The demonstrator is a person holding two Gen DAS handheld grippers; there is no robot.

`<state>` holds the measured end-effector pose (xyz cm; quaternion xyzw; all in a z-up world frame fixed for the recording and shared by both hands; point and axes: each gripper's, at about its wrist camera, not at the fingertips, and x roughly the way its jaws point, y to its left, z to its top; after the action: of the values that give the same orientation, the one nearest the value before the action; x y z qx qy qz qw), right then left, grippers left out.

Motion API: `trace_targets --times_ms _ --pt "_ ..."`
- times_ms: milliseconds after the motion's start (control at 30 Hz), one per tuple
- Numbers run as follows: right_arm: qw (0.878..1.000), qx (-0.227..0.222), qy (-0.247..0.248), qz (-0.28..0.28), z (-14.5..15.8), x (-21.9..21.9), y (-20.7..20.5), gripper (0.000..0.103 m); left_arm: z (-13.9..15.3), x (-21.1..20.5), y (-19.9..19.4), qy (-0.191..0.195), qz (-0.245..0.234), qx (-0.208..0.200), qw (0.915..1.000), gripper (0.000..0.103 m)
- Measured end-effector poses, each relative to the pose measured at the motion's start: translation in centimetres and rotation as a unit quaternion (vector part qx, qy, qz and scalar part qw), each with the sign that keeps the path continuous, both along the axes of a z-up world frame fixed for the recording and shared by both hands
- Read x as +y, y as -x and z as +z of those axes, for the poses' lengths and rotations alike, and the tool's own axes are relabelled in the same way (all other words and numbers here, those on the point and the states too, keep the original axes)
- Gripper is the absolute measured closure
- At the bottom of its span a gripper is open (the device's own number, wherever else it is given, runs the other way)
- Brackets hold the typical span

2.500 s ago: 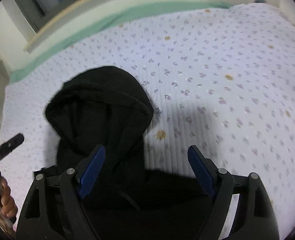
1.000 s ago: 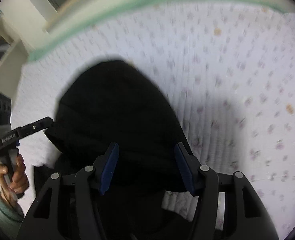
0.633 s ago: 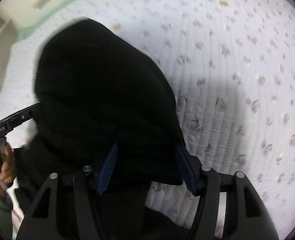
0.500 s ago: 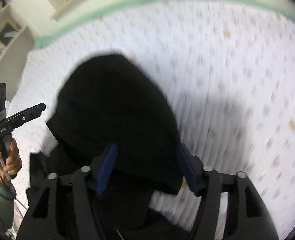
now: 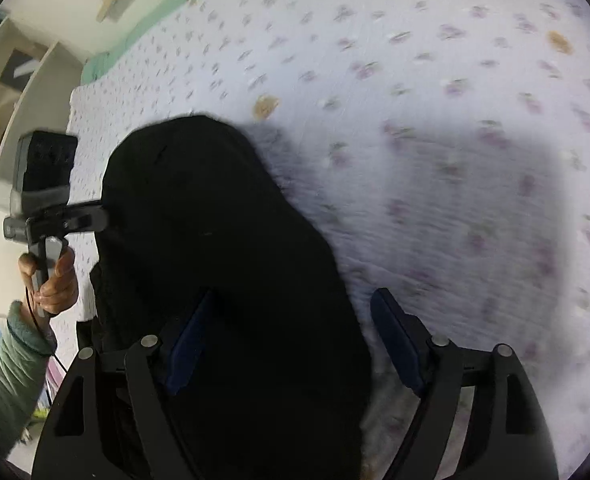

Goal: Fold large clothes

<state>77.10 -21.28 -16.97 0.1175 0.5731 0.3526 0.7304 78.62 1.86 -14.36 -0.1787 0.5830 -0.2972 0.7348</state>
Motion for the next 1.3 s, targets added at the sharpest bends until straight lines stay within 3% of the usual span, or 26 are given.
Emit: trace_targets --times_ms 33,67,100,300,433,533,667,800,933,1133,1200,1300 --pt "1.0 -0.014 -0.007 0.014 0.9 0.4 0.9 0.076 0.5 -0.3 0.6 -0.005 -0.007 -0.013 0.9999 0.068" --pt "0.999 -0.036 -0.004 0.022 1.9 0.6 1.9 0.08 1.2 -0.3 1.4 -0.007 -0.013 -0.028 0.9995 0.079" --pt "0.998 -0.063 0.005 0.03 3.2 0.8 3.0 0.081 2.5 -0.5 2.3 -0.003 -0.018 -0.045 0.9988 0.082" --pt "0.983 -0.176 0.025 0.039 12.0 0.3 13.3 0.082 12.4 -1.0 13.0 -0.008 -0.057 -0.15 0.9871 0.085" --pt "0.972 -0.224 0.058 0.034 15.4 0.3 21.2 0.082 16.6 -1.2 20.6 -0.026 -0.073 -0.183 0.9801 0.085" --pt "0.966 -0.244 0.083 0.031 16.4 0.8 26.7 0.082 18.1 -1.3 26.2 -0.045 -0.076 -0.195 0.9768 0.085" --pt "0.954 -0.267 0.131 0.029 15.5 1.8 33.9 0.082 17.6 -1.4 32.7 -0.078 -0.069 -0.189 0.9764 0.082" --pt "0.948 -0.267 0.169 0.027 12.4 2.8 39.0 0.082 14.7 -2.2 37.7 -0.118 -0.062 -0.181 0.9744 0.081" --pt "0.955 -0.242 0.172 0.016 8.4 3.2 41.3 0.082 9.5 -2.5 41.2 -0.142 -0.055 -0.159 0.9754 0.081" --pt "0.962 -0.217 0.163 -0.006 3.9 2.8 43.4 0.076 4.3 -2.0 45.1 -0.155 -0.052 -0.13 0.9779 0.075" --pt "0.966 -0.194 0.171 -0.008 3.0 2.4 44.0 0.075 3.8 -1.6 46.4 -0.17 -0.052 -0.121 0.9766 0.075" --pt "0.972 -0.165 0.169 -0.014 3.6 1.2 44.9 0.074 6.7 0.1 48.4 -0.15 -0.044 -0.128 0.9794 0.075"
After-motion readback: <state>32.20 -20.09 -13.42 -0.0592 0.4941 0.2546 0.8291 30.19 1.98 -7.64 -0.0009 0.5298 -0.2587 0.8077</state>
